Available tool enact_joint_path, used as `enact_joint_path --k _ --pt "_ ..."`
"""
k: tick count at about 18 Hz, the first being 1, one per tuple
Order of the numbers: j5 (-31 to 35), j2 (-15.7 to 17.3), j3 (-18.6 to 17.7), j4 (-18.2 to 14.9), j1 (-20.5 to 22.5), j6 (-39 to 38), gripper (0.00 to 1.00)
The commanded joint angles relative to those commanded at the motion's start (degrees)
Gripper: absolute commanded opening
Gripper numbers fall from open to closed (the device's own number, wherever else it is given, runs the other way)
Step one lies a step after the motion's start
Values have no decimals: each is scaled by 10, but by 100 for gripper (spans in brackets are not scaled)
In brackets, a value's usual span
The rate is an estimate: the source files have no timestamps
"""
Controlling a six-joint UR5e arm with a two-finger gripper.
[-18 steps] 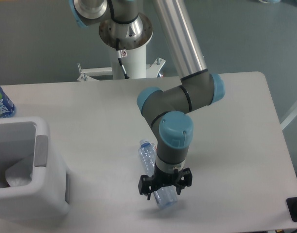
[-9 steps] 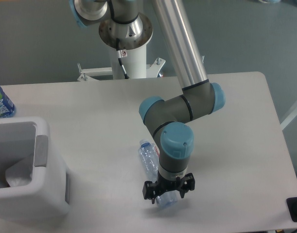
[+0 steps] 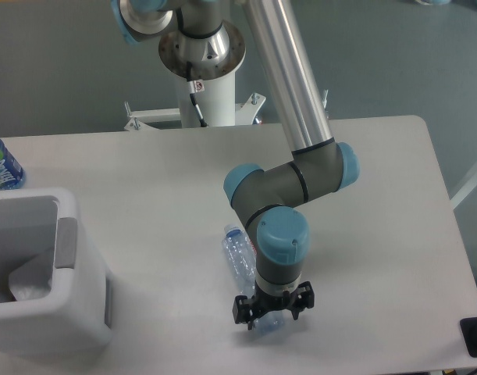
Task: Place the trash in the trash can
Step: 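Close the gripper around the bottle's body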
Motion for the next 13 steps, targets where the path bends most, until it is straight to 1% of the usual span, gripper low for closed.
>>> enact_joint_path --k 5,6,7,8,9,10,13 --pt "11 -4 -3 1 -1 1 100" --pt "13 -5 -3 1 -1 1 97" --pt "13 -6 -3 1 -1 1 91" --pt "13 -5 -2 1 -1 1 83" --pt "13 -5 -2 1 -2 0 78" --pt "13 -4 -2 1 -2 0 74" --pt "13 -4 -2 1 -2 1 67"
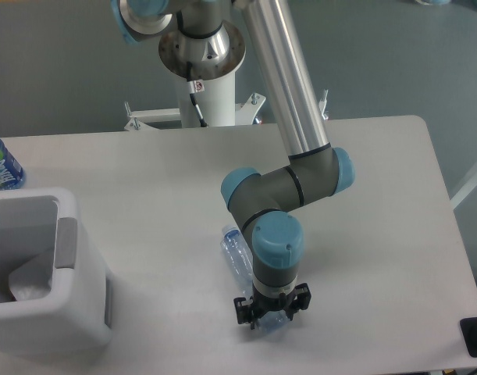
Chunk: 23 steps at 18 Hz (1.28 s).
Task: Place the trash in the trash can
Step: 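Close the gripper around the bottle's body, then lift the bottle and carry it over the white bin, lowering it in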
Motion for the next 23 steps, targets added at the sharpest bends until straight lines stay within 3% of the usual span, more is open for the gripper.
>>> enact_joint_path --k 9,12,23 --pt "0 4 0 0 0 4 63" --pt "-2 20 5 0 0 6 63" --pt "-23 92 82 10 4 -11 64"
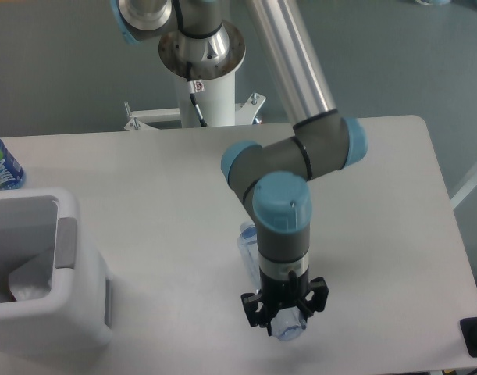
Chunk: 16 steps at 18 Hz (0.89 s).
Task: Place the trash in the trash can
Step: 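Lift the bottle and carry it over the white bin, lowering it in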
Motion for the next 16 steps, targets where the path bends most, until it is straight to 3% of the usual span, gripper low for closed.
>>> enact_joint_path --k 6,12,16 --pt "-31 26 49 3 -7 -98 64" --pt "-30 78 45 5 -54 -127 64" --pt "-30 102 54 45 -78 -116 64"
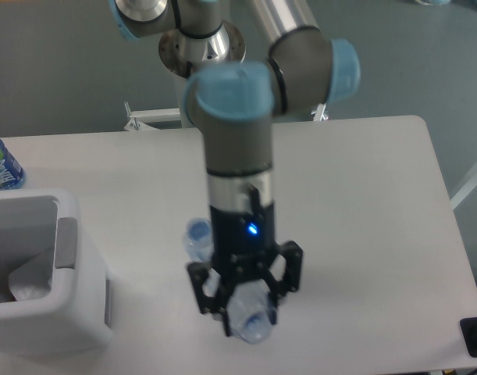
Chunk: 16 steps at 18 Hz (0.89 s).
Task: Place the trash in the trash can
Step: 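Lift the bottle and carry it over the white bin, lowering it in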
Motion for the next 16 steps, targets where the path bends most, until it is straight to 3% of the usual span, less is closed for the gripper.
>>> enact_joint_path --k 2,8,13,16 --pt "0 4 11 16 -18 0 64" --pt "4 12 16 19 -73 45 64" --pt "3 13 20 105 -101 41 65" --pt "3 12 20 110 -121 40 65"
